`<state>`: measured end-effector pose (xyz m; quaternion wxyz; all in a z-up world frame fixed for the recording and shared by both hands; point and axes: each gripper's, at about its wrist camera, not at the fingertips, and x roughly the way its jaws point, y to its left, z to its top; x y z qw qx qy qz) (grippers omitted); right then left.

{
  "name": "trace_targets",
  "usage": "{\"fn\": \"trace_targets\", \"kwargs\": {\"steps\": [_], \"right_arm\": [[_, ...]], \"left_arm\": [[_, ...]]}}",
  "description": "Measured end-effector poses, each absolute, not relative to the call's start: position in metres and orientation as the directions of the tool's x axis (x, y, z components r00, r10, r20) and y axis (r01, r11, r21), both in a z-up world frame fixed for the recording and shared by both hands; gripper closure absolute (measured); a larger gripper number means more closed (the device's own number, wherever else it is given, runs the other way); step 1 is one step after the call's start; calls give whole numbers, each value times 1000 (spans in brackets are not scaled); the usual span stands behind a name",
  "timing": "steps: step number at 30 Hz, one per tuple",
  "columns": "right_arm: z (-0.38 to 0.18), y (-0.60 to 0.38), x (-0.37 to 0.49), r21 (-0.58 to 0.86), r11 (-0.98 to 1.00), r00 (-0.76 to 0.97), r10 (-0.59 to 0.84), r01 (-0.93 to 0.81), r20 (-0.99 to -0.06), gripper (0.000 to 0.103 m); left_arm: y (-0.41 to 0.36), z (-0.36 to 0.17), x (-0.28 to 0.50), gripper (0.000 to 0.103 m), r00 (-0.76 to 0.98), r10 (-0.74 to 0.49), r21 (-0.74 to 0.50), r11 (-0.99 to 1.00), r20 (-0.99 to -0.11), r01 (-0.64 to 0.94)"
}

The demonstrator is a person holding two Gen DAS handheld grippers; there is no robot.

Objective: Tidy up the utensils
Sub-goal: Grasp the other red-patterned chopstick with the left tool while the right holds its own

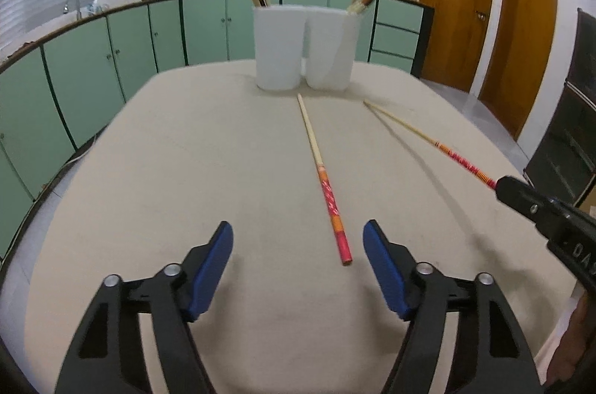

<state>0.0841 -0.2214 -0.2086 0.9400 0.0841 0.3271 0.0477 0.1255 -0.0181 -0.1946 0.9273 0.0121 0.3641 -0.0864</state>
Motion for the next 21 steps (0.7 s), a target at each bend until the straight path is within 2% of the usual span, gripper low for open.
{"fn": "trace_targets", "kwargs": {"steps": [9,12,14,16,21], "right_arm": [[-213,-225,85,199,979,778,152,-36,-610,98],[-213,-224,84,198,980,778,152,-36,-610,98],[-213,-224,84,199,979,778,153,-36,-610,98],[-213,-224,84,196,980,779,149,-34,-609,98],[-211,-223,83,186,982,784,141,-34,-604,98]], "left_arm": [[-34,-205,135,55,684,-142,-28,984,-716,175],[-38,-204,135,69,680,-147,-28,983,-718,184],[-41,-204,134,89,675,-160,-36,980,-720,195],[-44,-204,131,96,674,-165,-32,978,-720,205],[-42,-202,132,97,674,-178,-46,977,-717,209]]}}
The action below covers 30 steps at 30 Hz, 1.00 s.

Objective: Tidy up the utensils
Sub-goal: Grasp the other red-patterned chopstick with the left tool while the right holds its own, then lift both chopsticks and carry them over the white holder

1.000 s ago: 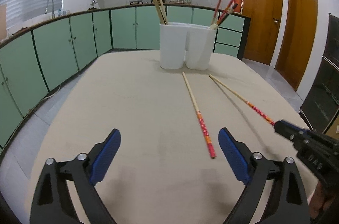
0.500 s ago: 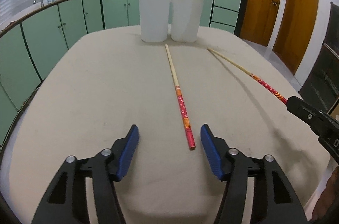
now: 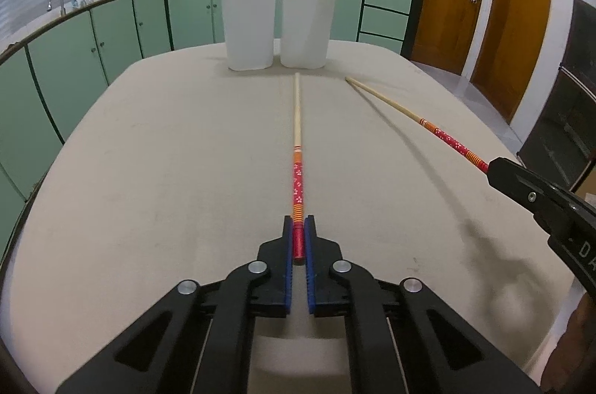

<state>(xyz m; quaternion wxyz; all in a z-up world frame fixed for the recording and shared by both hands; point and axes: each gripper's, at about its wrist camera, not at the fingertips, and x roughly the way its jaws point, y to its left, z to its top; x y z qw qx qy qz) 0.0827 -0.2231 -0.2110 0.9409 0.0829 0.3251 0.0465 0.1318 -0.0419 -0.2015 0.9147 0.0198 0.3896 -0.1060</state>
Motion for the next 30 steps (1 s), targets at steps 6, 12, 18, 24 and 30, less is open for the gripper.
{"fn": "trace_targets", "kwargs": {"steps": [6,12,18,24,30], "right_arm": [[-199,-221,83,146,988,805,128,-52,-579,98],[-168,-222,85,94,993,848,116,-78,-517,98],[-130,-224,94,70,992,877,126,-105,-463,98],[-92,-226,120,61,989,867,147,-134,-477,98],[-49,-230,143,87,978,858,210,-192,-468,98]], "left_arm": [[-37,-172,124,97,716,-187,-33,974,-672,223],[-32,-128,121,97,773,-204,-20,970,-601,241],[-28,-85,124,97,820,-229,-13,965,-525,262],[-27,-50,137,98,845,-262,-19,958,-467,287],[-26,-21,157,98,852,-292,-28,950,-434,311]]}}
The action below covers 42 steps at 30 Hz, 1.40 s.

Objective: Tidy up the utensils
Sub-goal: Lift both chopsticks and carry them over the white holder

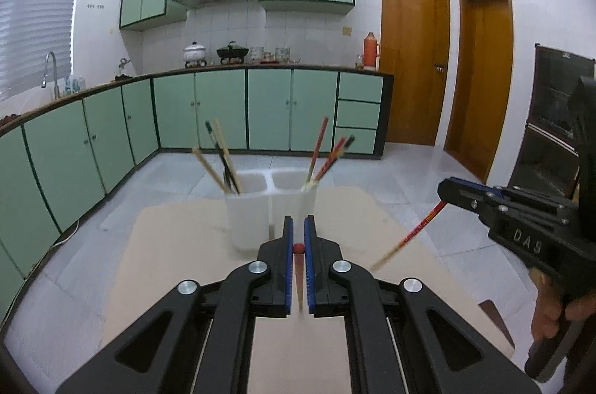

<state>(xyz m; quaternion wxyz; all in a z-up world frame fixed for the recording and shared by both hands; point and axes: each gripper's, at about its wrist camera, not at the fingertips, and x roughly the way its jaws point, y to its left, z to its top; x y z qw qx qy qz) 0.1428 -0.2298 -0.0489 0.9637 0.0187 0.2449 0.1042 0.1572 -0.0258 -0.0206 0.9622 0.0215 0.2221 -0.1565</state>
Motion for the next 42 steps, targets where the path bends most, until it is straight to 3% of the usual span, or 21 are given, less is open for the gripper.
{"fn": "trace_targets", "kwargs": {"steps": [11,34,42], "right_arm": [[6,-218,167,88,949,848,311,-303,-429,98],[105,-192,286,43,939,897,338,-340,-285,98],[81,-188,331,20,952,907,299,-307,-296,98]], "left_arm": [[-20,22,166,98,871,-326,-23,940,-367,342],[-13,110,267,98,948,-280,35,957,-151,288],[-21,85,312,98,940,-285,15,956,-189,293]]}}
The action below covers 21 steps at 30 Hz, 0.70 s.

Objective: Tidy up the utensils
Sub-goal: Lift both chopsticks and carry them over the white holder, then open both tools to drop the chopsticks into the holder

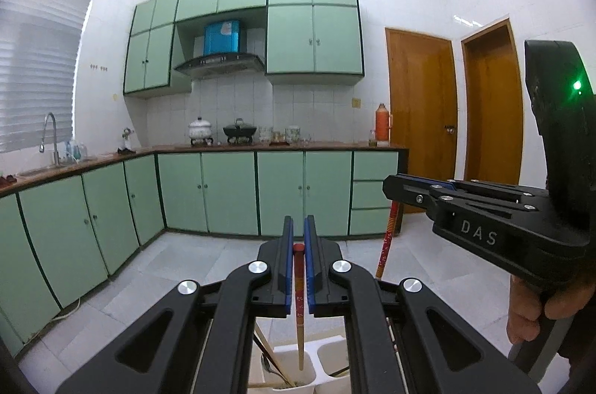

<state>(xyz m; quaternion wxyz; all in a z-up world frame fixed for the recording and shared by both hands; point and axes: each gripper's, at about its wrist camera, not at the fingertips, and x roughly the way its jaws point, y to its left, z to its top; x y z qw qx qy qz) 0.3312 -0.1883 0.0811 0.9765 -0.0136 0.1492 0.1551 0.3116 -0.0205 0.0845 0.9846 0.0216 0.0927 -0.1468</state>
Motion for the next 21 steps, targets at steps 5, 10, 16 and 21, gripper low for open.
{"fn": "trace_targets", "kwargs": {"steps": [5,10,16,21], "right_arm": [[45,-189,355,29,957,887,279,-289,-368,98],[12,-190,364,45,959,861,273,-281,-429,98],[-19,-191,367,70,960,833,269,-269,-483,96],[-22,-202,357,99,968,843,249,-230,-477,75]], "left_arm": [[-25,52,338,98,923,-282,14,955,-260,296],[-27,25,358,98,906,-268,15,957,-326,289],[-25,-4,371,97,882,-258,-1,960,-394,281],[-15,-14,372,91,871,-243,-19,965,-426,260]]}}
